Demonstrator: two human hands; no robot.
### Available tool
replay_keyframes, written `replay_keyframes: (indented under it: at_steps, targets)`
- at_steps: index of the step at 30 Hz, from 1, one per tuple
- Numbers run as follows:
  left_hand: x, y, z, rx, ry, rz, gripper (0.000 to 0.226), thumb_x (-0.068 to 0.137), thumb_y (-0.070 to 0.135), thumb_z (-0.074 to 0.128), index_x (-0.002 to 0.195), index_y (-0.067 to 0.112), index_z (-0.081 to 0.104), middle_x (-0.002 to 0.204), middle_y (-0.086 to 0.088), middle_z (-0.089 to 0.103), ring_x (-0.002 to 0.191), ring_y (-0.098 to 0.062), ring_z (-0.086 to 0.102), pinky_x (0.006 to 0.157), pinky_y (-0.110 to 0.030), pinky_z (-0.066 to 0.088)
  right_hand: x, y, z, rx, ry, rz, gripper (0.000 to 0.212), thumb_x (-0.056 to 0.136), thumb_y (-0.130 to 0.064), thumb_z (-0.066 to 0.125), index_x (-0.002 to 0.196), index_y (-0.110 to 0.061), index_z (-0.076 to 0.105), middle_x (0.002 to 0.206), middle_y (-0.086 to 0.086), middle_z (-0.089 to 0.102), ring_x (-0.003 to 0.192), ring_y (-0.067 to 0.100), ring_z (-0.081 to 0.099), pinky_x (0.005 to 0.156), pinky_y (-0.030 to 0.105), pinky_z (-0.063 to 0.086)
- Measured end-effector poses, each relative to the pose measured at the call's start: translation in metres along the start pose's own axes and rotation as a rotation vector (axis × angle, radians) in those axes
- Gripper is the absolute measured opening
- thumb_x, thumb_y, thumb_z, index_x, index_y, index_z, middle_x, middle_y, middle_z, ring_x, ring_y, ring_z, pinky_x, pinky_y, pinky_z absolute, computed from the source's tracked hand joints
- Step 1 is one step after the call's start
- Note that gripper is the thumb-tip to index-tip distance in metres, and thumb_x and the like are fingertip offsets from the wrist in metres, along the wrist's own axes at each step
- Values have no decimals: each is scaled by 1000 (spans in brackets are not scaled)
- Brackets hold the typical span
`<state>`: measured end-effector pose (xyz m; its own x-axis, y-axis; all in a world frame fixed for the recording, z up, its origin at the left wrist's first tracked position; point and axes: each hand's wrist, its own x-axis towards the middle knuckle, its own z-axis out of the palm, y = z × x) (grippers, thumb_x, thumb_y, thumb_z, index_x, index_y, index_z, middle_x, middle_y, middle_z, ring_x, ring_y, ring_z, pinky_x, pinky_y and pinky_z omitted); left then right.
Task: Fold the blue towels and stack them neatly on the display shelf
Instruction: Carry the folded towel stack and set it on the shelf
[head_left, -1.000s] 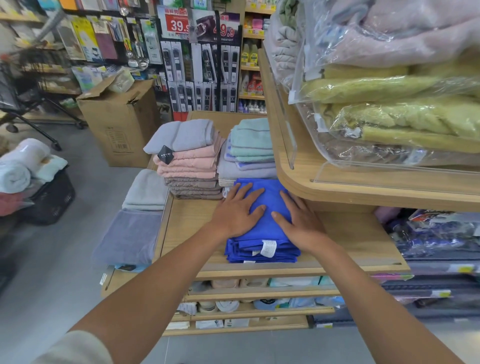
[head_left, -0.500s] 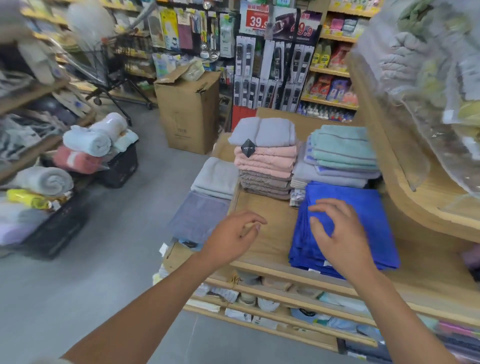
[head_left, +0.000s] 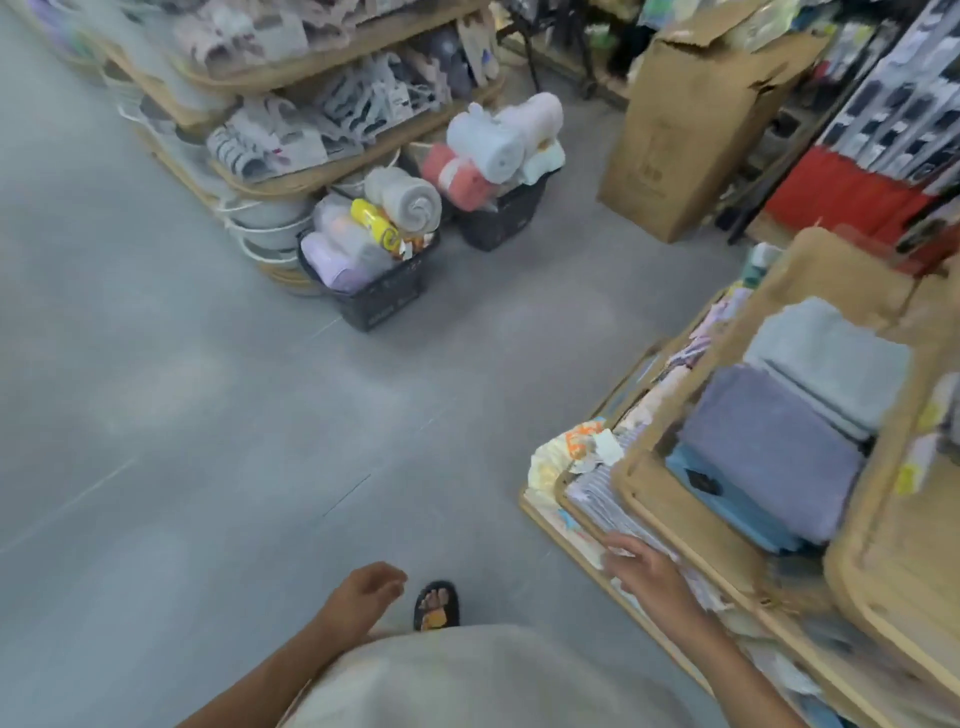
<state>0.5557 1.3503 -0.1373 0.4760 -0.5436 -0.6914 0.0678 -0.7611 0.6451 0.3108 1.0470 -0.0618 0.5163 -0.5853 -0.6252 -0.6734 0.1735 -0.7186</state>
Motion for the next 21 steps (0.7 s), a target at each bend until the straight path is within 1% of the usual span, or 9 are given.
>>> replay_keyframes:
  at_steps: [2, 4, 7, 9, 12, 14, 17, 19, 21]
  targets:
    - [-5, -26, -31, -39, 39, -110, 18, 98, 11, 61, 91, 25, 71, 93, 4, 74, 82, -12, 64, 69, -23, 47, 18, 2, 24, -43, -7, 79, 21, 94, -7, 69, 113, -14, 73, 118, 2, 68, 95, -1, 62, 76, 6, 46]
    - [-3, -36, -49, -56, 59, -177, 18, 98, 9, 60, 92, 23, 71, 93, 4, 74, 81, -8, 65, 63, -17, 44, 30, -4, 40, -63, -6, 140, 19, 94, -10, 70, 111, -18, 72, 113, 0, 68, 90, -9, 59, 67, 2, 43]
    - [17, -23, -65, -103, 67, -199, 14, 98, 12, 61, 96, 21, 72, 93, 5, 74, 83, -7, 65, 62, -11, 45, 58, -23, 60, -88, -41, 182, 18, 95, -17, 71, 113, -18, 73, 113, -5, 68, 102, 7, 64, 92, 24, 51]
    - [38, 0, -73, -115, 55, -158, 9, 97, 20, 65, 99, 24, 73, 92, 9, 74, 84, 0, 65, 65, -9, 45, 83, -41, 71, -92, -57, 193, 16, 95, -15, 70, 111, -17, 74, 113, -4, 70, 106, 15, 64, 101, 37, 48]
    - [78, 38, -92, -144, 13, -86, 7, 97, 24, 67, 101, 25, 73, 100, 7, 74, 97, -6, 68, 87, -20, 52, 134, -74, 84, -70, -76, 185, 13, 95, -11, 69, 106, -17, 74, 108, -5, 71, 99, 9, 64, 93, 35, 49]
    - [104, 61, -111, -158, 17, -53, 7, 97, 24, 67, 100, 25, 74, 104, 5, 74, 101, -10, 68, 94, -26, 51, 175, -101, 91, -46, -96, 158, 12, 95, -10, 69, 103, -17, 74, 104, -6, 71, 96, 9, 64, 84, 30, 49]
    - [139, 84, -146, -178, 99, -94, 7, 97, 20, 67, 101, 21, 74, 101, 4, 75, 93, -10, 67, 84, -21, 50, 240, -150, 94, -69, -157, 107, 14, 96, -11, 68, 99, -24, 71, 101, -8, 70, 95, 8, 64, 85, 31, 48]
    - [156, 94, -171, -225, 181, -182, 9, 97, 12, 66, 98, 17, 73, 95, 2, 74, 84, -12, 64, 68, -12, 46, 282, -186, 91, -98, -202, 77, 12, 97, -10, 67, 101, -22, 70, 101, -5, 70, 94, 7, 63, 82, 27, 47]
    - [172, 108, -195, -246, 229, -228, 12, 97, 9, 64, 98, 18, 73, 93, 0, 75, 81, -12, 63, 62, -10, 45, 319, -221, 85, -124, -234, 32, 11, 97, -11, 67, 104, -18, 70, 102, -2, 71, 91, 3, 62, 77, 22, 47]
